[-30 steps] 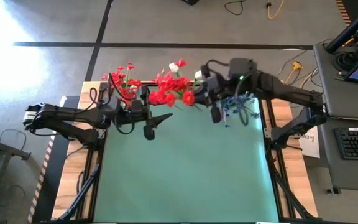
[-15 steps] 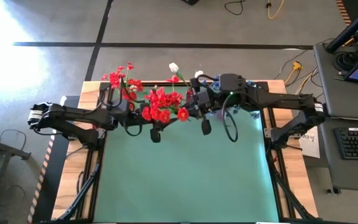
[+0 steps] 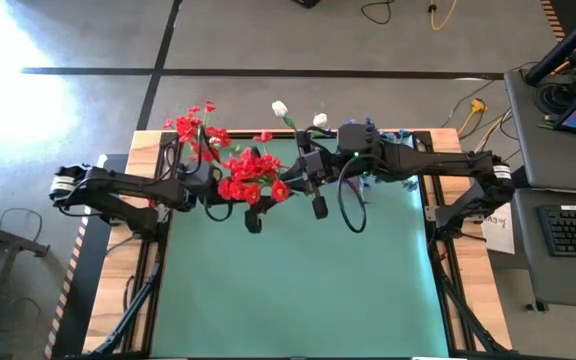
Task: Sort flowers into vase by color
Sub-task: Put the red flower into the yellow vase
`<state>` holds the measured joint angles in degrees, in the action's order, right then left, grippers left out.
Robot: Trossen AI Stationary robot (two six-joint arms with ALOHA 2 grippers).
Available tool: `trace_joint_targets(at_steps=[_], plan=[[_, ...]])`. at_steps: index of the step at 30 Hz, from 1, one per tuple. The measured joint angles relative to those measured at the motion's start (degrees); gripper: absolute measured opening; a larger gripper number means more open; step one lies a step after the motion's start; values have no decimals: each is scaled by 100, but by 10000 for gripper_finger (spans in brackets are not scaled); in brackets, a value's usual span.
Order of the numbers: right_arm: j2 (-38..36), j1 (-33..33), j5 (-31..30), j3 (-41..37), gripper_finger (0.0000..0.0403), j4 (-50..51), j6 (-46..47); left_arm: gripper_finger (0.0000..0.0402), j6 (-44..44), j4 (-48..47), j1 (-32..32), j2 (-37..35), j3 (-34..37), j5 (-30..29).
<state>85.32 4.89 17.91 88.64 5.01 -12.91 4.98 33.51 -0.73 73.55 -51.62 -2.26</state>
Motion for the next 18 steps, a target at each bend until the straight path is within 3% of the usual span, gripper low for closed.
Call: trace_joint_targets(at_steps=[8,18], plan=[[-1,2,-17,2,57,22,45,18,-332,-100,-1,-52,0,-16],[-254,0,-1029,67,166,588,86,3,-558,-700,2,-326,0,-51]])
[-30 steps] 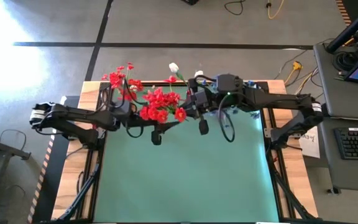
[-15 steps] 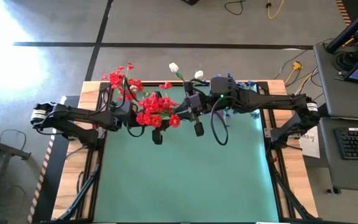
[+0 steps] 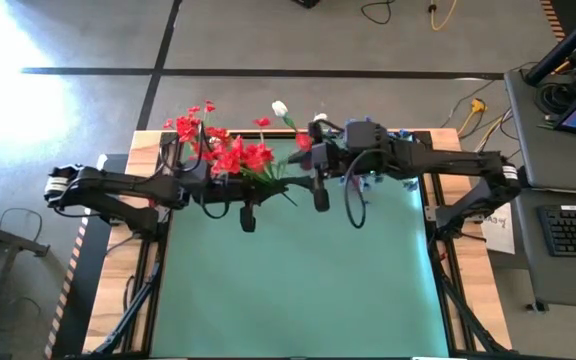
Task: Sort flowers into vase by color
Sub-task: Put the red flower into the yellow vase
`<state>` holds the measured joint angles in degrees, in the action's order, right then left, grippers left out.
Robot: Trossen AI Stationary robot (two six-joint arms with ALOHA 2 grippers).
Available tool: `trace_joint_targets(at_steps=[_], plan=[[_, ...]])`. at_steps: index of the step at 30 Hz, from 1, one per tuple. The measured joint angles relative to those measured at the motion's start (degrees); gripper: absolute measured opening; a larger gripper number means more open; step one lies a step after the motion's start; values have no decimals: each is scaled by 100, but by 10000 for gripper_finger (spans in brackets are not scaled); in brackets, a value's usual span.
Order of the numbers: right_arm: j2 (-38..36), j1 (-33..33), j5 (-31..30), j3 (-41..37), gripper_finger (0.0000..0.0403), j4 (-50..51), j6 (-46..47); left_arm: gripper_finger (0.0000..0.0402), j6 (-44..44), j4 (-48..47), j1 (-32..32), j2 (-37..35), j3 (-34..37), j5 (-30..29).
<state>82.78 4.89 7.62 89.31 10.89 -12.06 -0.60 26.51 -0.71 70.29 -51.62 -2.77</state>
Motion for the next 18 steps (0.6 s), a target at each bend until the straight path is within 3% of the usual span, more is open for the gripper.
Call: trace_joint_targets(at_steps=[7,18], plan=[[-323,35,-203,42,211,410,-6,1,-15,-953,-60,-618,0,-623],[-413,39,-184,35,216,900,-55,0,-346,-3039,-181,-2374,0,-1838]])
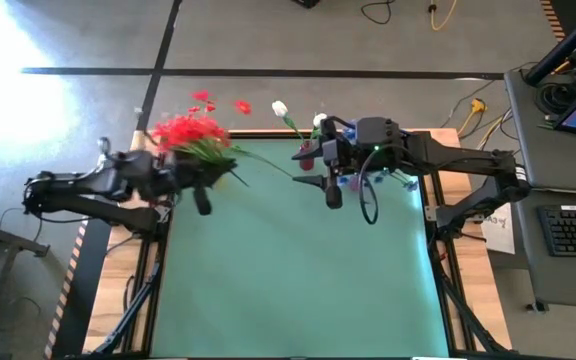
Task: Sort flowers into vase by color
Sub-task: Put the red flower into the yellow vase
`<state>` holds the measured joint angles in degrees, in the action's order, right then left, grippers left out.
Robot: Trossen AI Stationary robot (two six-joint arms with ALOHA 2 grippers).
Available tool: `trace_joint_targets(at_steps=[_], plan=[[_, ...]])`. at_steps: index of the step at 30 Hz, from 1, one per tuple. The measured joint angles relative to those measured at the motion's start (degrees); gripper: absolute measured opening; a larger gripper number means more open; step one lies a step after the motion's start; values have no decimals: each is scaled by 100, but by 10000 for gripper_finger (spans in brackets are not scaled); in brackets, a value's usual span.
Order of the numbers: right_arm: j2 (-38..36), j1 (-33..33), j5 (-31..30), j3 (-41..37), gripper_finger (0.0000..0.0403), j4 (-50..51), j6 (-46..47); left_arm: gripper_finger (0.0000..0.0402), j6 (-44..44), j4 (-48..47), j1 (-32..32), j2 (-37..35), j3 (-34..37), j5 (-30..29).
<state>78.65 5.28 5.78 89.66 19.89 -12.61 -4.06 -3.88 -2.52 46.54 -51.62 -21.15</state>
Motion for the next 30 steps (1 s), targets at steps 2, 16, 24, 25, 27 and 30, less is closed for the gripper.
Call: trace_joint_targets(at_steps=[2,16,24,25,27,30], plan=[[11,0,0,-4,216,3,-27,0,-54,-189,0,-354,0,-2],[96,0,4,-6,216,6,-30,0,-89,-1414,0,-1960,-1,-1854],[111,0,9,-6,215,5,64,0,-586,-2990,0,-2147,-759,-1889],[111,0,9,-6,215,4,63,0,-701,-3183,0,-2119,-810,-1897],[114,0,9,-6,215,3,58,0,-859,-3548,0,-2013,-873,-1896],[114,0,9,-6,216,1,56,0,-1150,-4122,-2,-1832,-1031,-1943]])
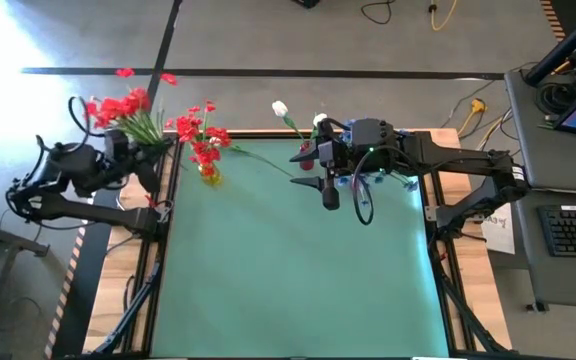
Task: Sort flowers into vase by color
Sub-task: Put the red flower into the yellow vase
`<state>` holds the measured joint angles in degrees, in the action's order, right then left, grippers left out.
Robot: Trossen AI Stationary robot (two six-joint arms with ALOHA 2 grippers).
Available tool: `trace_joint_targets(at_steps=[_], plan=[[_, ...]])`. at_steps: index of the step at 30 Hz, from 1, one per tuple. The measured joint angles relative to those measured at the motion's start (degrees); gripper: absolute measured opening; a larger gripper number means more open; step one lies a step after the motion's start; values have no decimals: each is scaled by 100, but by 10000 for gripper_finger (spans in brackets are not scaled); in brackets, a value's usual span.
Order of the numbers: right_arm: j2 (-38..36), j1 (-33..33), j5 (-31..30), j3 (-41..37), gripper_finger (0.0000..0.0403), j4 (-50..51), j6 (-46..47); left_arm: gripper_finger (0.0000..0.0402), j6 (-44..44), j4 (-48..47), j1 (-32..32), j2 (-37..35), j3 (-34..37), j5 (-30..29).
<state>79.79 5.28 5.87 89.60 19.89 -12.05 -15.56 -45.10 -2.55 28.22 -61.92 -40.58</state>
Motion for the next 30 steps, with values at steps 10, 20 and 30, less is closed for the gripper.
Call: trace_joint_targets(at_steps=[10,20,30], plan=[[29,0,0,-2,215,1,-64,0,-804,-733,2,488,184,-1732],[31,0,2,-7,215,3,-144,0,-1090,265,2,346,1210,-2680],[31,0,7,-7,215,37,-98,0,-1607,854,4,6,2219,-3302]])
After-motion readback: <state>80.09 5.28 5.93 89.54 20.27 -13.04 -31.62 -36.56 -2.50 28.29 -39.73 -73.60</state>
